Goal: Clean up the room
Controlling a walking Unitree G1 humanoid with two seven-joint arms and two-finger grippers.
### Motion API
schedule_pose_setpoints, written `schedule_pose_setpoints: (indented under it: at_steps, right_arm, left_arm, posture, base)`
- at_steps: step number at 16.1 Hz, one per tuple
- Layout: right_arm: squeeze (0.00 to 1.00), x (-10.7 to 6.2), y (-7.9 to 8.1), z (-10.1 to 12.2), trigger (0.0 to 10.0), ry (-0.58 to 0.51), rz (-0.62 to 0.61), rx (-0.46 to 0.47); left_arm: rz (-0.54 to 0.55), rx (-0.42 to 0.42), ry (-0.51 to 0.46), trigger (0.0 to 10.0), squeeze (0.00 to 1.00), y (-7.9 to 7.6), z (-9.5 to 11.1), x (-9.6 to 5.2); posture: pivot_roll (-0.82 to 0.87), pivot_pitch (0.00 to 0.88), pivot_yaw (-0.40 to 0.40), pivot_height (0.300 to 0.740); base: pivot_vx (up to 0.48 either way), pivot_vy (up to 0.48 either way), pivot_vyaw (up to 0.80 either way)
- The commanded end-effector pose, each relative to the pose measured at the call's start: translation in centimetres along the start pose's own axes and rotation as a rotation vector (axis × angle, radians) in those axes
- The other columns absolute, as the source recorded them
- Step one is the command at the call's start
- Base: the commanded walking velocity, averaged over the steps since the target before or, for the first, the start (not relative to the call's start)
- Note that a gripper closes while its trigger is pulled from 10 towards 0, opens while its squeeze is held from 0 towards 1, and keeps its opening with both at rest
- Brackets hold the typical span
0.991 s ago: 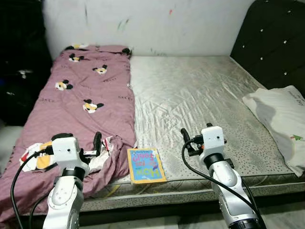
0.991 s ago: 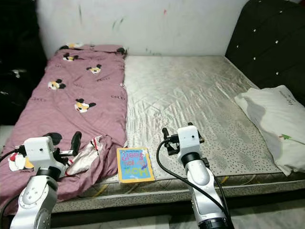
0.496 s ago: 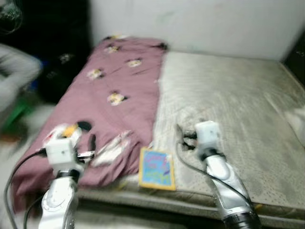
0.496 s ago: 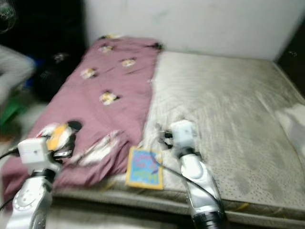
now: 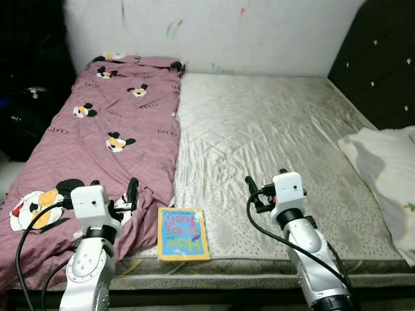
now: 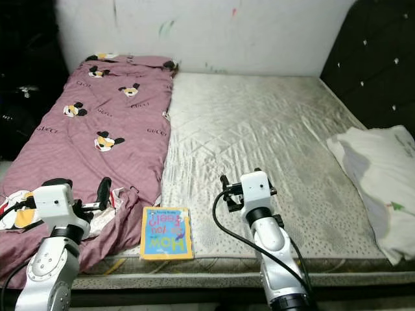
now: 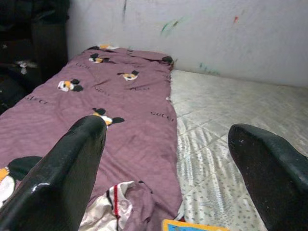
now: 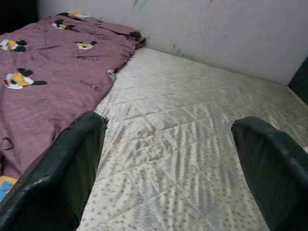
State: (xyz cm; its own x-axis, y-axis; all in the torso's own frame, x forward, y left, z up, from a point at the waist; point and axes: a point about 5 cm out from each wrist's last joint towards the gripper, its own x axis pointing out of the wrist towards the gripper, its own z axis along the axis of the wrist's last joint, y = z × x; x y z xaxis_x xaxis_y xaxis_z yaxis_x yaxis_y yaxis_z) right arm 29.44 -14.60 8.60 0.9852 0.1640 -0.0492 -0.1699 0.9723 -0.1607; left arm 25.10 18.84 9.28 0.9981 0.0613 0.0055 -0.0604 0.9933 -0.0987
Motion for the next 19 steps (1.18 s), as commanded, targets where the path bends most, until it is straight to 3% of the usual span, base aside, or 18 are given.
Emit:
schedule_pose_setpoints:
  at_steps: [1, 9, 19]
  right_arm:
    - [0.0, 0.1, -0.48, 0.31, 10.0, -0.011, -0.009, -0.001]
    - [0.0, 0.25, -0.52, 0.13, 10.0, 0.003, -0.01, -0.005]
    - [0.0, 0.48, -0.39, 0.22, 10.0, -0.013, 0.014, -0.011]
  left_arm:
    - [-0.015, 0.006, 0.011, 10.0, 0.0, -0.3, -0.14, 0.09]
    - [-0.012, 0.002, 0.014, 10.0, 0.0, -0.32, -0.21, 0.18]
    - [-0.017, 0.001, -0.01, 10.0, 0.0, -0.47, -0.01, 0.19]
  posture:
    - [0.02, 0.022, -0.015, 0.74]
    - [0.02, 0.018, -0.018, 0.74]
    - [0.02, 0.0, -0.022, 0.74]
  base:
    - [0.0, 0.0, 0.0]
    - [0.0, 0.0, -0.68]
    - [0.08, 0.0, 0.0]
